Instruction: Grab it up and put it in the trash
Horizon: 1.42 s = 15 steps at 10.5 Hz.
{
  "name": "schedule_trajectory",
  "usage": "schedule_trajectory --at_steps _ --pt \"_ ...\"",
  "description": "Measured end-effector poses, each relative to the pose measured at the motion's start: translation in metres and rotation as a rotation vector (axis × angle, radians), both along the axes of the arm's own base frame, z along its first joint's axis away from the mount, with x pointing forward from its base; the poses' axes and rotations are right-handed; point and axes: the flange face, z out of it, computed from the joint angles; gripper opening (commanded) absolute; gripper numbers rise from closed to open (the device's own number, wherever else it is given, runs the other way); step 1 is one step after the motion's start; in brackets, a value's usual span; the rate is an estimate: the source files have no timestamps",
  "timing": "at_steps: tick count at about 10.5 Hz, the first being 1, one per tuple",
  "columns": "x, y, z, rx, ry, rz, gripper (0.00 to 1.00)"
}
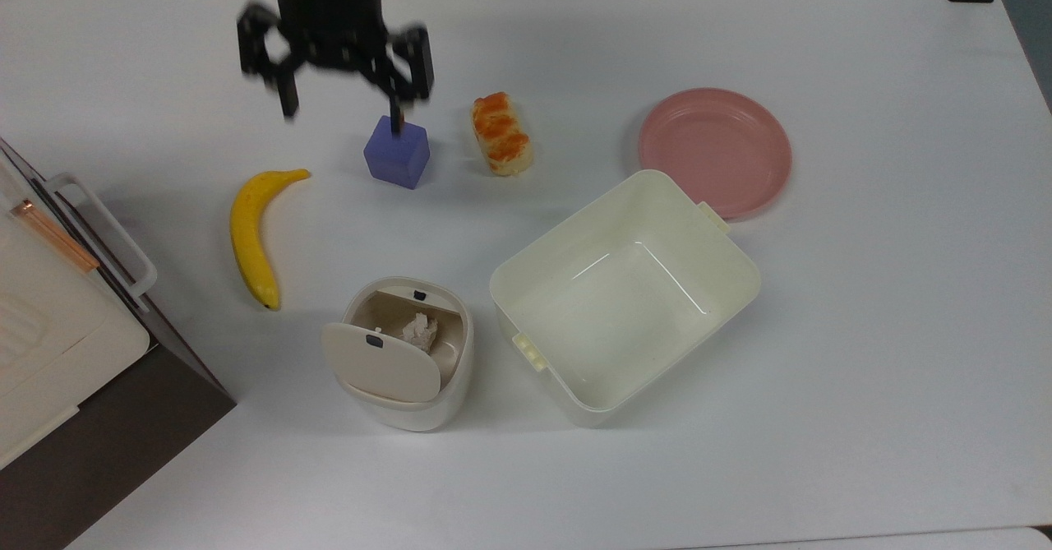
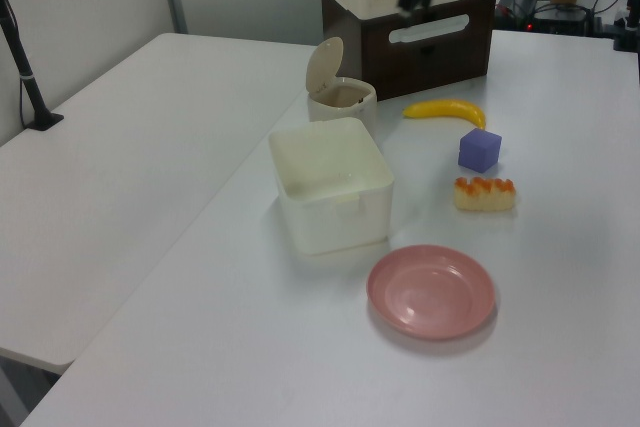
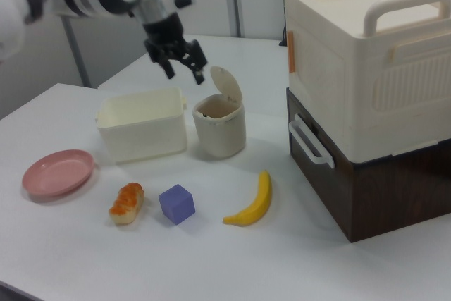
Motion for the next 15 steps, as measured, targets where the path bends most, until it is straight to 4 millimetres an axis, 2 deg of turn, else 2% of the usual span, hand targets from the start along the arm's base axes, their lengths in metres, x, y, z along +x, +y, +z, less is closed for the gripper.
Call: schedule_trajectory --at_steps 3,5,6,8,10,13,15 --pt "-0.061 0.008 0.052 -0.02 0.138 -0.03 1.0" --pt "-0.081 0.017 0.07 0.026 0.149 -0.029 1.0" --pt "-0.088 0.016 0.076 0.048 0.141 -0.036 1.0" --pt "-0.1 -0.002 0.081 0.046 0.141 -0.037 1.0" --pt "-0.107 -0.028 0.08 0.063 0.144 -0.031 1.0" --pt "-0.114 -0.064 0.08 0.112 0.134 -0.16 1.0" --pt "-0.117 -0.073 0.081 0.124 0.127 -0.206 1.0"
